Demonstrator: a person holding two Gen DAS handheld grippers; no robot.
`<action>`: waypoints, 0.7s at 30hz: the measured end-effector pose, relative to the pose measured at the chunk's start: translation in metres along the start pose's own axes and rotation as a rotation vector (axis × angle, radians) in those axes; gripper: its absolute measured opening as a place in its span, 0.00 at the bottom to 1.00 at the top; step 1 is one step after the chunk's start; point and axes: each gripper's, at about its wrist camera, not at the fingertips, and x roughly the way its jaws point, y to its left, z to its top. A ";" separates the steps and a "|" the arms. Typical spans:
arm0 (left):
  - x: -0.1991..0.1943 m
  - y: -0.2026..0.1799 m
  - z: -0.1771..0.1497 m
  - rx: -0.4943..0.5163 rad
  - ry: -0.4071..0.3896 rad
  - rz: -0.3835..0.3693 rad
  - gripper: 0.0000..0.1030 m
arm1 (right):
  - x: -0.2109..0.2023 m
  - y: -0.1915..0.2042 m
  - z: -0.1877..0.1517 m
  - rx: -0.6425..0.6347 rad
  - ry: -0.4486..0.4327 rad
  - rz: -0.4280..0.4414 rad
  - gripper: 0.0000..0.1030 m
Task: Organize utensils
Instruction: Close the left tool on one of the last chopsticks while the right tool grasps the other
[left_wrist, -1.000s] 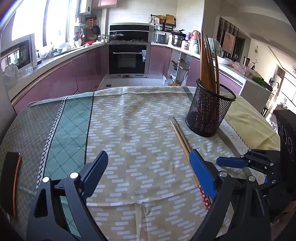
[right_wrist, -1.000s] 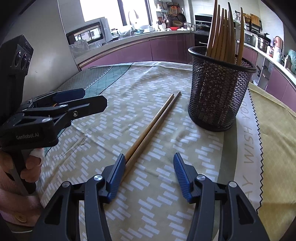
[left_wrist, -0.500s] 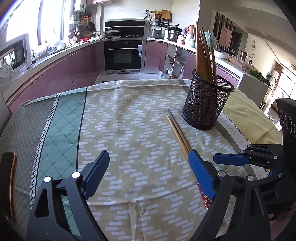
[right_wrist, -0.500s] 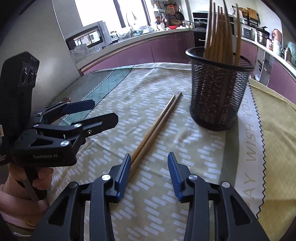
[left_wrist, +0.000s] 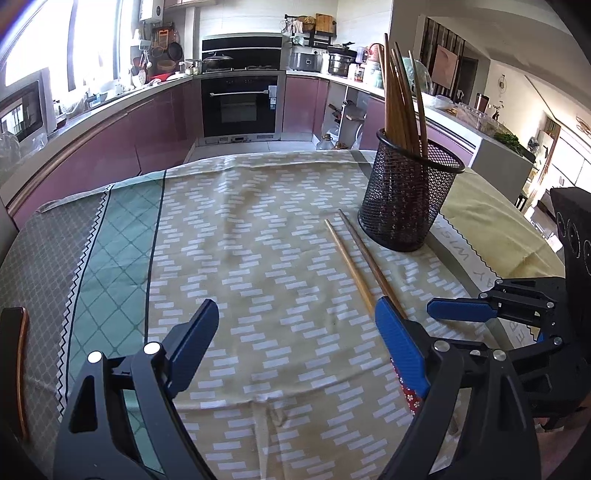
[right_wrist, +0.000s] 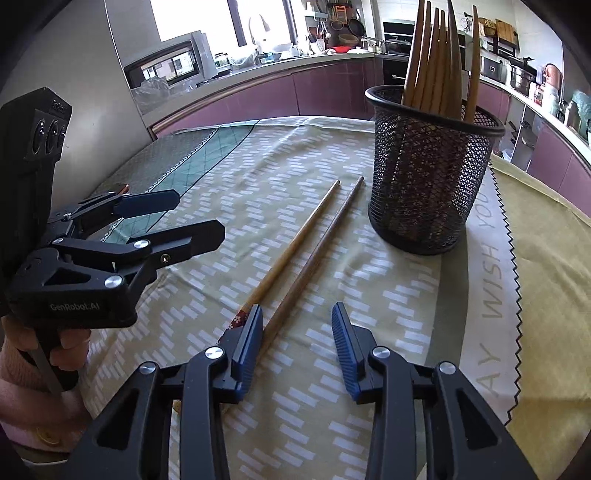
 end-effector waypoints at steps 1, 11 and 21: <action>0.001 -0.002 0.000 0.007 0.004 -0.002 0.82 | 0.000 0.000 0.000 -0.001 0.002 -0.001 0.35; 0.025 -0.024 0.002 0.078 0.092 -0.052 0.70 | -0.006 -0.014 -0.002 0.029 0.011 -0.012 0.35; 0.041 -0.035 0.005 0.097 0.143 -0.051 0.42 | -0.004 -0.021 0.000 0.034 0.006 0.006 0.35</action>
